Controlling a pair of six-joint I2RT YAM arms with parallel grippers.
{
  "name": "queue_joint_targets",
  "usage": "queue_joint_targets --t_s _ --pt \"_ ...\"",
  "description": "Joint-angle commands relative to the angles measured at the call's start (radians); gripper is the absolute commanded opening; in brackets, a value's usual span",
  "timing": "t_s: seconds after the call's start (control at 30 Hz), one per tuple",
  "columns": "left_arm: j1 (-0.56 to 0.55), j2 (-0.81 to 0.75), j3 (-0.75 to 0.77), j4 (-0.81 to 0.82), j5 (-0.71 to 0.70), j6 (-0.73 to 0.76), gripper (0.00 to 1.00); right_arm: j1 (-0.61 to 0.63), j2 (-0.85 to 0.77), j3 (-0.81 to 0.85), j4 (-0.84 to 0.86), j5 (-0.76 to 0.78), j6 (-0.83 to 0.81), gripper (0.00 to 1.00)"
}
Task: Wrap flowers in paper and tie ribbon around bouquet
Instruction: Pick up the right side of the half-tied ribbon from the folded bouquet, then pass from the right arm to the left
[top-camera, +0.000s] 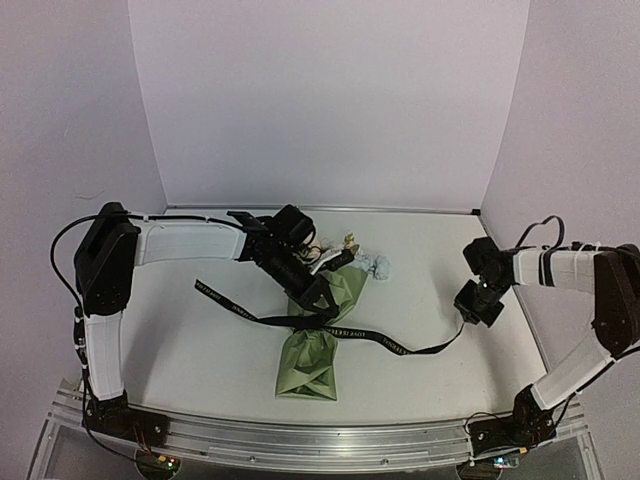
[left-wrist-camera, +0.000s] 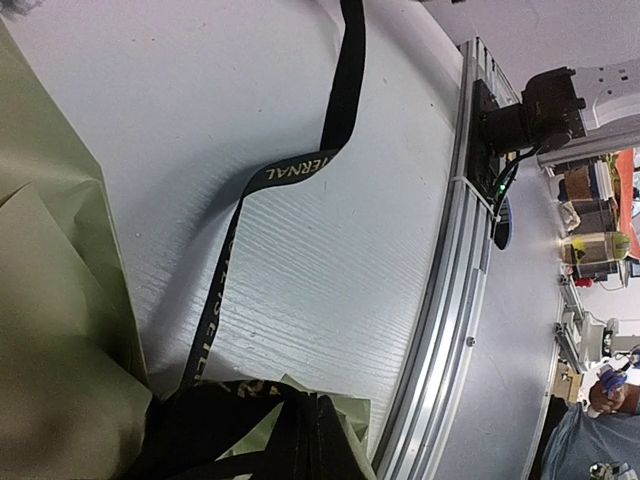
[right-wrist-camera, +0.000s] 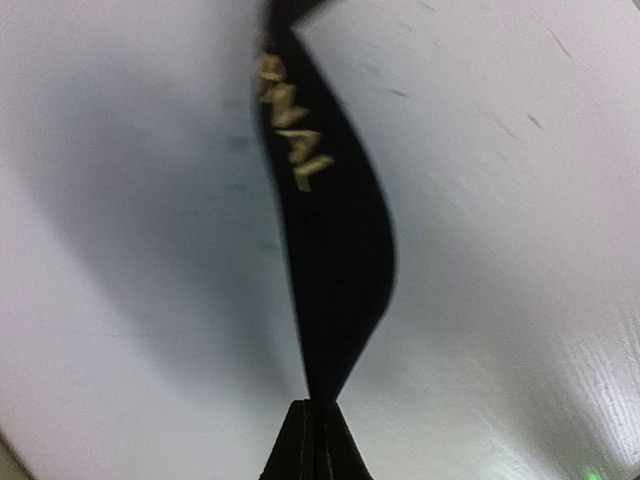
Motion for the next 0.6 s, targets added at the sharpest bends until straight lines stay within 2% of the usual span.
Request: queue_joint_targets --t_s 0.0,0.23,0.57 --pt "-0.03 -0.016 0.019 0.045 0.022 0.042 0.0 0.082 0.047 0.272 -0.038 -0.057 -0.019 0.0" --pt "-0.063 0.055 0.051 0.108 -0.035 0.042 0.0 0.163 0.24 0.665 -0.07 -0.2 0.077 0.0" --pt "-0.084 0.104 0.026 0.216 -0.063 0.039 0.0 0.173 0.369 0.903 -0.05 -0.263 0.194 0.0"
